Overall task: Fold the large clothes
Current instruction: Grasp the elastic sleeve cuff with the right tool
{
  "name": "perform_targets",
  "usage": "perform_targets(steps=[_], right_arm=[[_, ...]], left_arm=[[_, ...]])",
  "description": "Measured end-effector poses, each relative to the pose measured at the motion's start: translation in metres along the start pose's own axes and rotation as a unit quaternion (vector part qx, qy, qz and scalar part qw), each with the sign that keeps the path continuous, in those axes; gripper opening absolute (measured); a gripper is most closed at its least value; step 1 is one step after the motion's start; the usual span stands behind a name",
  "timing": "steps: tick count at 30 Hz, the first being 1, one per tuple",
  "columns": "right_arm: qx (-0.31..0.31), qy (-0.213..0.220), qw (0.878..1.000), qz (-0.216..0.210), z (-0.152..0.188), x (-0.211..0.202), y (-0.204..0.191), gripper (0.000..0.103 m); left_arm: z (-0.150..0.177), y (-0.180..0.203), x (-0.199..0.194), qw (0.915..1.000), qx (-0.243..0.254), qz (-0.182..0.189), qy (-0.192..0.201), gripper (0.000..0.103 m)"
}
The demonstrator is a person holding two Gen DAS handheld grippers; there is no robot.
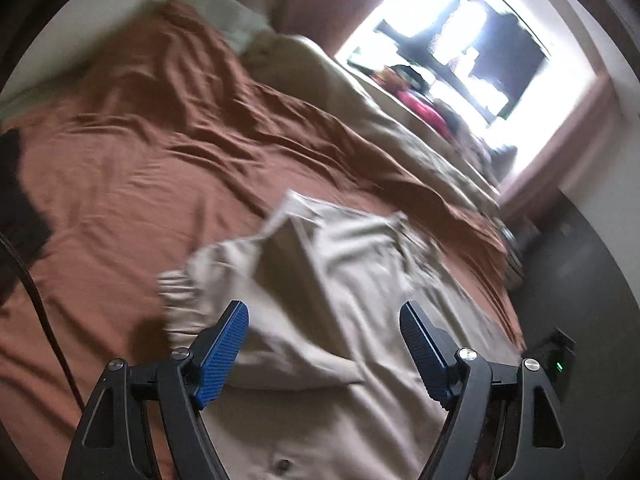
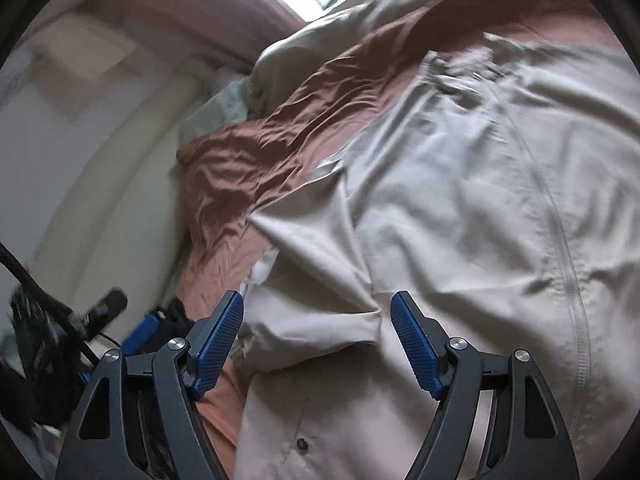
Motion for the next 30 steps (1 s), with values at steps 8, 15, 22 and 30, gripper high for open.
perform_targets(steps=[8, 15, 22, 30], right_arm=[[-0.083, -0.043, 0.995, 0.016, 0.008, 0.036, -0.035, 0.075], [-0.183, -0.059, 0.981, 0.026, 0.023, 0.063, -0.083, 0.075], [-0.228, -0.111, 0.967, 0.009, 0.038, 0.113, -0.123, 0.075], [-0.256, -0.172, 0.949, 0.063, 0.050, 0.195, -0.155, 0.075]], left_arm=[[0.033, -0.068, 0.002, 0.9937, -0.095, -0.058, 0.017, 0.078], [0.042, -0.107, -0.010, 0.9898, -0.131, -0.049, 0.026, 0.063], [0.046, -0.151, -0.028, 0.9830, -0.170, -0.062, 0.028, 0.058], [0.051, -0.195, -0.045, 0.9697, -0.231, -0.062, 0.048, 0.058]])
Point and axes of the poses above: each gripper's, at about its wrist camera, not at the fingertips, and x roughly the way its jaws point, y to its right, z to its underside, the point moved 1 cm from there along x, roughly the way its jaws point, and after that the axes turned 2 degrees about -y, right-handed, at the moved point
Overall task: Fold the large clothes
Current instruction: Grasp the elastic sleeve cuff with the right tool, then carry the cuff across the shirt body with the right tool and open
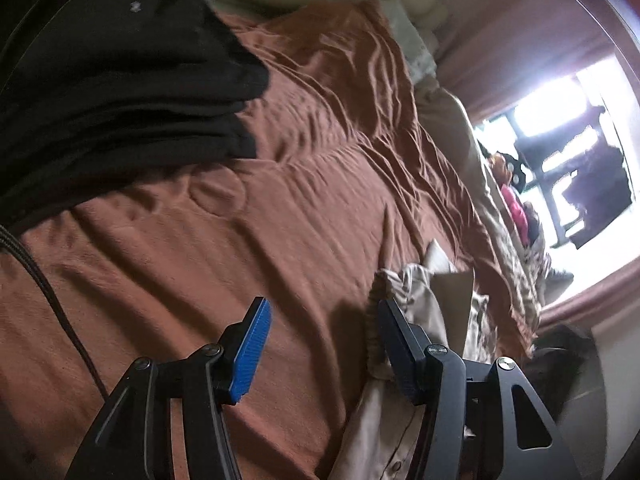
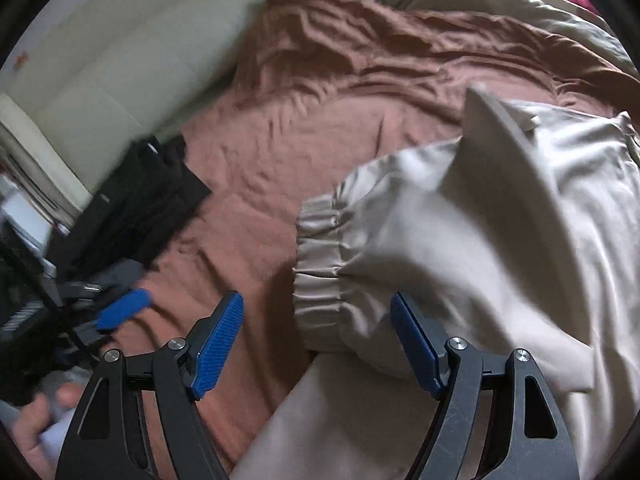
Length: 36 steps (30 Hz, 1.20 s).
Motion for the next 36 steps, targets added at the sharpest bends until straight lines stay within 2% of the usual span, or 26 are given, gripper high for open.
perform_targets(steps=[3, 5, 9, 10, 11, 12, 14, 15, 17, 19, 23, 27, 29, 33, 36], right_arm=[[-0.002, -0.033, 0.998, 0.045, -0.004, 0.031, -0.005, 0.075], [-0.003, -0.055, 0.996, 0.069, -0.005, 0.051, -0.005, 0.075], [-0.061, -0.073, 0.987, 0.132, -0.005, 0.078, -0.025, 0.075], [-0.064, -0.074, 0.986, 0.137, -0.005, 0.079, -0.028, 0.067], [-0.061, -0.072, 0.985, 0.142, -0.006, 0.078, -0.028, 0.048], [-0.054, -0.069, 0.986, 0.139, -0.009, 0.076, -0.025, 0.042], [-0.026, -0.060, 0.993, 0.094, -0.014, 0.065, -0.019, 0.026], [-0.019, -0.049, 0.995, 0.084, -0.016, 0.057, -0.015, 0.023], [-0.002, -0.025, 0.997, 0.073, -0.018, 0.035, -0.004, 0.010], [0.019, -0.003, 0.999, 0.048, -0.019, 0.013, 0.008, 0.009], [0.066, 0.065, 0.995, 0.030, -0.015, -0.047, 0.043, 0.009], [0.135, 0.136, 0.981, 0.016, 0.013, -0.104, 0.089, 0.009], [0.163, 0.160, 0.974, 0.009, 0.029, -0.118, 0.108, 0.009], [0.223, 0.210, 0.952, -0.004, 0.071, -0.144, 0.154, 0.009], [0.275, 0.223, 0.935, -0.014, 0.103, -0.156, 0.194, 0.009]], left_arm=[[-0.004, -0.009, -0.002, 0.9997, -0.009, -0.020, 0.010, 0.058], [-0.006, -0.014, -0.003, 0.9997, -0.018, -0.011, 0.011, 0.058], [-0.008, -0.018, -0.004, 0.9995, -0.028, -0.009, 0.013, 0.058], [-0.008, -0.019, -0.004, 0.9994, -0.032, -0.003, 0.013, 0.058], [-0.008, -0.019, -0.004, 0.9994, -0.033, -0.003, 0.013, 0.058], [-0.008, -0.019, -0.004, 0.9993, -0.032, -0.007, 0.015, 0.058], [-0.007, -0.017, -0.002, 0.9994, -0.030, -0.009, 0.014, 0.058], [-0.006, -0.015, 0.000, 0.9995, -0.029, -0.006, 0.011, 0.058], [-0.004, -0.010, 0.005, 0.9997, -0.023, -0.006, 0.008, 0.058], [-0.002, -0.001, 0.011, 0.9999, -0.009, -0.008, 0.005, 0.058], [0.006, 0.024, 0.030, 0.9996, 0.022, 0.001, -0.019, 0.058], [0.018, 0.056, 0.046, 0.9975, 0.061, -0.002, -0.035, 0.058], [0.024, 0.072, 0.054, 0.9956, 0.085, -0.003, -0.040, 0.058], [0.039, 0.100, 0.071, 0.9881, 0.142, -0.021, -0.057, 0.058], [0.046, 0.117, 0.084, 0.9803, 0.182, -0.047, -0.063, 0.058]])
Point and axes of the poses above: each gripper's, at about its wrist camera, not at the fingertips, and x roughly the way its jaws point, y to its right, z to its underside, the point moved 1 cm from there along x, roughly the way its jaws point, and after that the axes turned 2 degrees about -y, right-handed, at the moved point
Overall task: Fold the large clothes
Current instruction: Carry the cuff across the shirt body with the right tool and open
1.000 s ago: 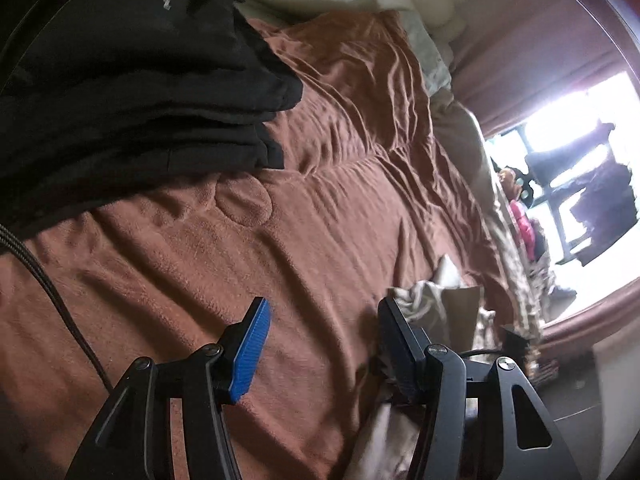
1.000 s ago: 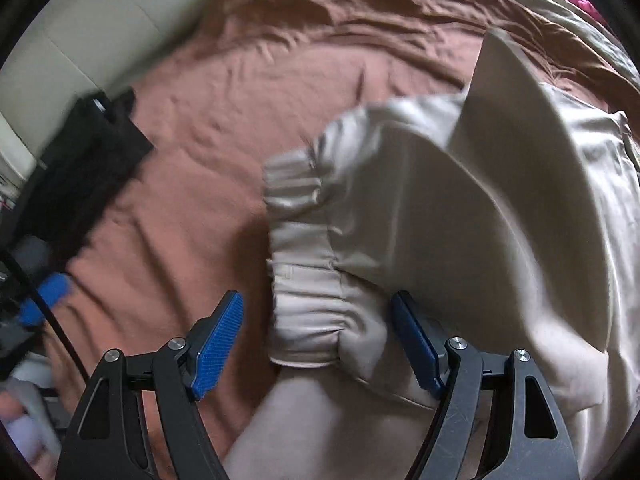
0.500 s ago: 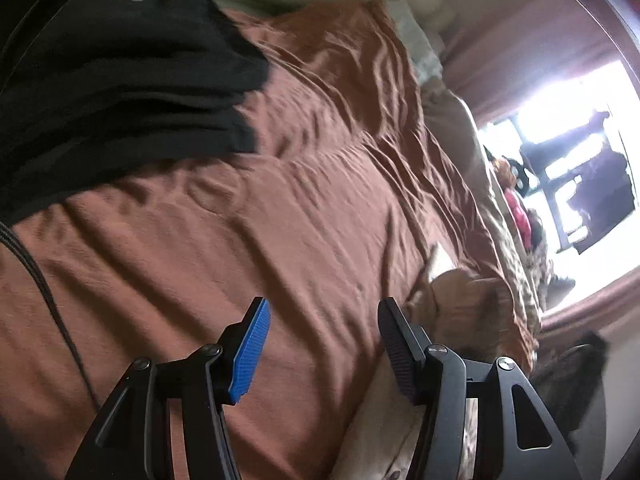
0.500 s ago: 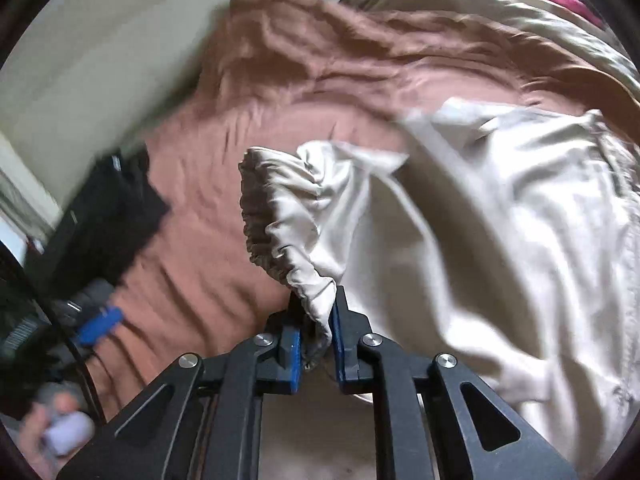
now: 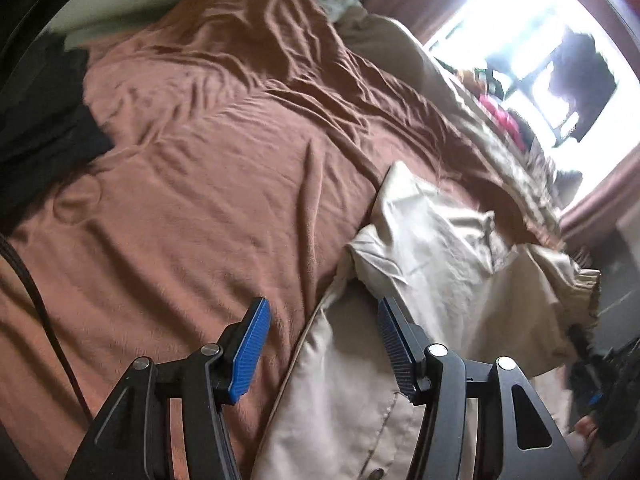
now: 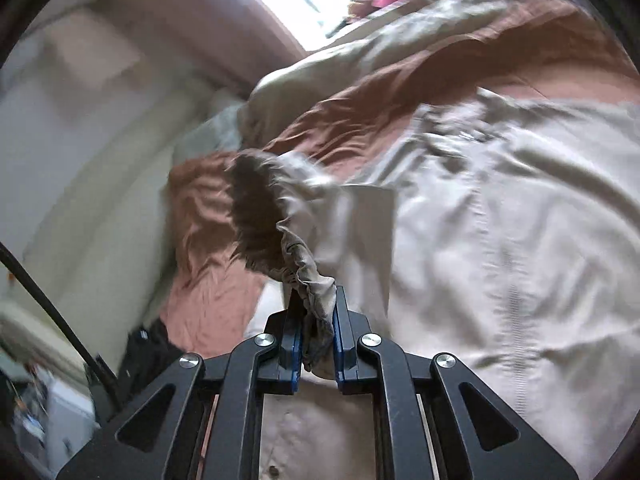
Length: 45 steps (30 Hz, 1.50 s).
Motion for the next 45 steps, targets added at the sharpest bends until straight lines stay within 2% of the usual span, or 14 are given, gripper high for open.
perform_targets(steps=[3, 8, 12, 16, 18, 19, 20, 25, 28, 30, 32, 35, 40, 45], right_arm=[[0.021, 0.018, 0.999, 0.031, -0.007, -0.011, 0.035, 0.009], [0.076, 0.032, 0.996, 0.045, -0.008, -0.013, 0.080, 0.009], [0.121, 0.048, 0.991, 0.040, -0.013, -0.020, 0.110, 0.009], [0.167, 0.051, 0.981, 0.080, -0.016, -0.033, 0.123, 0.016], [0.200, 0.038, 0.977, 0.068, -0.017, -0.030, 0.130, 0.044], [0.211, 0.036, 0.975, 0.062, -0.014, -0.029, 0.133, 0.074], [0.217, 0.037, 0.974, 0.059, -0.017, -0.032, 0.134, 0.085], [0.256, 0.028, 0.965, 0.040, -0.007, -0.033, 0.144, 0.085], [0.264, 0.007, 0.963, 0.058, -0.001, -0.032, 0.150, 0.085], [0.258, 0.003, 0.965, 0.056, -0.005, -0.026, 0.149, 0.073], [0.245, 0.000, 0.967, 0.065, -0.012, -0.023, 0.148, 0.032], [0.242, 0.007, 0.966, 0.087, -0.021, -0.020, 0.158, 0.014], [0.266, 0.040, 0.957, 0.111, -0.035, -0.032, 0.179, 0.012], [0.303, 0.043, 0.944, 0.125, -0.031, -0.037, 0.187, 0.012]], left_arm=[[-0.003, 0.013, 0.009, 0.9992, 0.032, -0.022, -0.009, 0.058], [-0.013, 0.030, 0.041, 0.9937, 0.076, -0.062, -0.055, 0.058], [-0.017, 0.039, 0.056, 0.9892, 0.096, -0.088, -0.067, 0.058], [-0.017, 0.052, 0.071, 0.9846, 0.119, -0.101, -0.079, 0.058], [-0.012, 0.056, 0.077, 0.9824, 0.130, -0.111, -0.074, 0.058], [-0.008, 0.057, 0.080, 0.9812, 0.136, -0.114, -0.076, 0.058], [-0.004, 0.059, 0.084, 0.9801, 0.141, -0.113, -0.082, 0.058], [0.004, 0.070, 0.095, 0.9719, 0.175, -0.131, -0.087, 0.058], [0.001, 0.063, 0.100, 0.9698, 0.175, -0.147, -0.085, 0.058], [-0.002, 0.057, 0.101, 0.9708, 0.168, -0.151, -0.082, 0.058], [-0.005, 0.053, 0.103, 0.9719, 0.164, -0.151, -0.077, 0.058], [-0.007, 0.052, 0.108, 0.9748, 0.156, -0.139, -0.076, 0.049], [-0.006, 0.053, 0.118, 0.9738, 0.158, -0.145, -0.075, 0.045], [-0.007, 0.050, 0.117, 0.9758, 0.146, -0.148, -0.068, 0.044]])
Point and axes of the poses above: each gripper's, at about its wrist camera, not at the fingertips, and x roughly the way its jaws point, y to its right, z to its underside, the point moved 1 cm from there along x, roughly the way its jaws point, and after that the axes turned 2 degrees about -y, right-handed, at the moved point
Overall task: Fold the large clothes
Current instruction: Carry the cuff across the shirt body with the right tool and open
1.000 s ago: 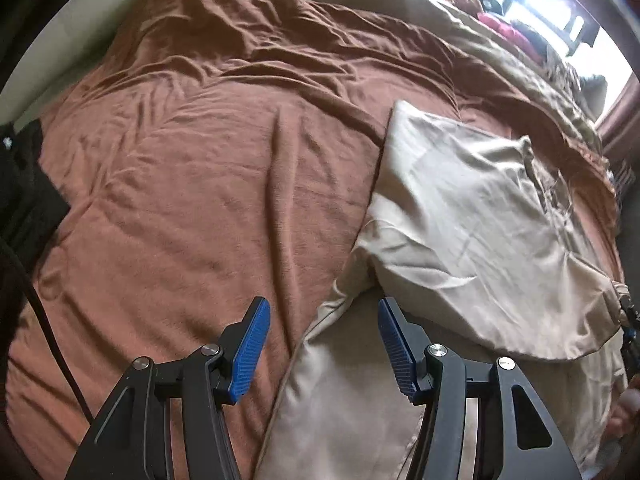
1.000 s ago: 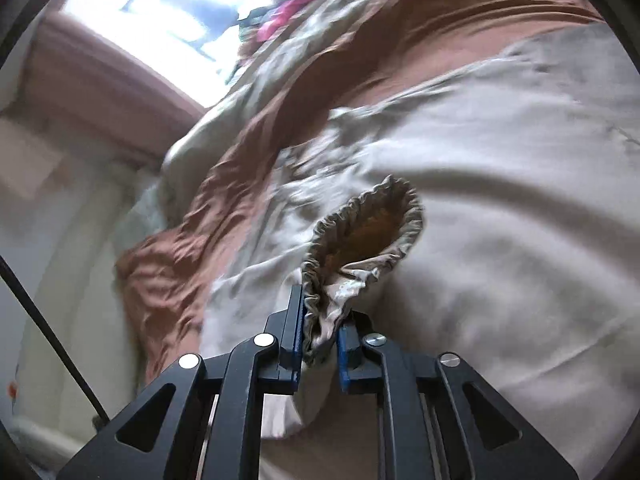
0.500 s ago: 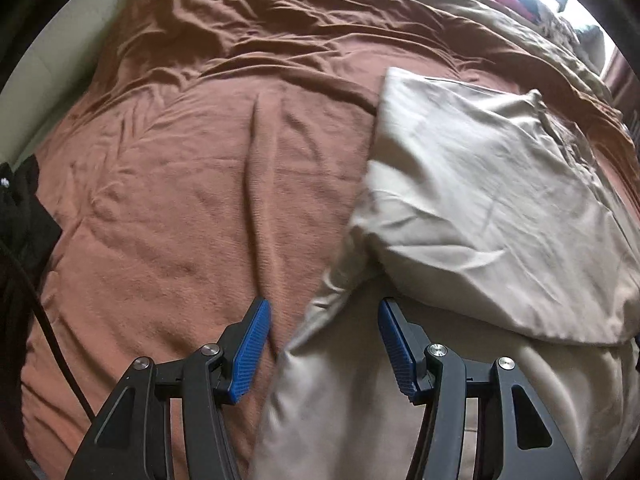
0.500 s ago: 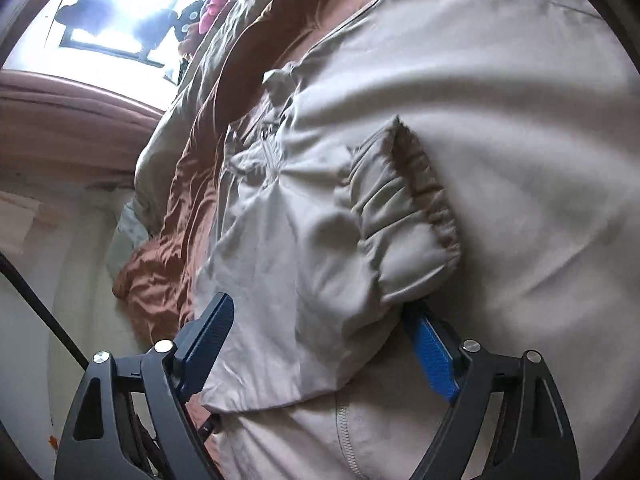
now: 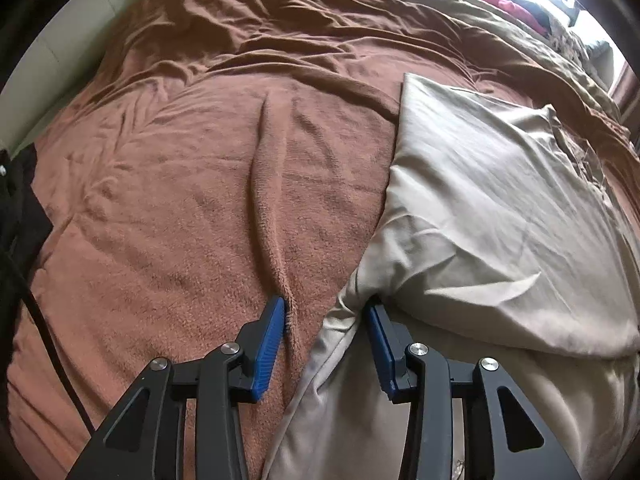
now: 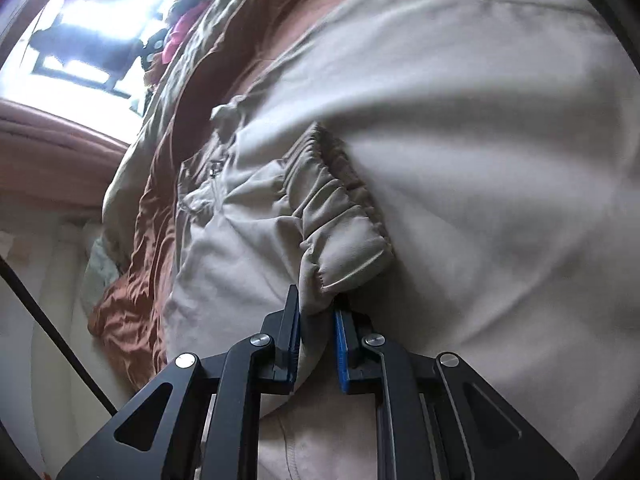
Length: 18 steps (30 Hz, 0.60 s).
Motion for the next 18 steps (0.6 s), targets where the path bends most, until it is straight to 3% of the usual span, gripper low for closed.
perform_targets(steps=[4, 7, 9, 11, 16, 18], right_arm=[[0.022, 0.000, 1.000, 0.002, -0.002, 0.002, -0.003, 0.012], [0.000, -0.013, 1.000, 0.000, 0.010, -0.003, -0.008, 0.013], [-0.003, -0.016, 1.000, -0.022, 0.013, -0.010, -0.007, 0.024], [0.001, -0.016, 0.999, -0.029, 0.015, -0.018, -0.003, 0.061], [0.002, -0.014, 0.998, -0.054, 0.007, -0.020, 0.003, 0.065], [-0.006, -0.025, 0.999, -0.042, 0.004, -0.011, 0.010, 0.065]], left_arm=[[0.001, 0.003, -0.003, 1.0000, 0.005, -0.007, -0.005, 0.044], [0.005, 0.008, -0.017, 0.9999, 0.009, -0.004, -0.003, 0.044], [0.008, 0.007, -0.027, 1.0000, 0.004, 0.005, 0.000, 0.044], [0.013, 0.006, -0.041, 0.9998, -0.006, 0.019, 0.006, 0.044], [0.027, 0.006, -0.077, 0.9984, -0.018, 0.047, 0.025, 0.045], [0.031, 0.006, -0.089, 0.9980, -0.019, 0.050, 0.034, 0.045]])
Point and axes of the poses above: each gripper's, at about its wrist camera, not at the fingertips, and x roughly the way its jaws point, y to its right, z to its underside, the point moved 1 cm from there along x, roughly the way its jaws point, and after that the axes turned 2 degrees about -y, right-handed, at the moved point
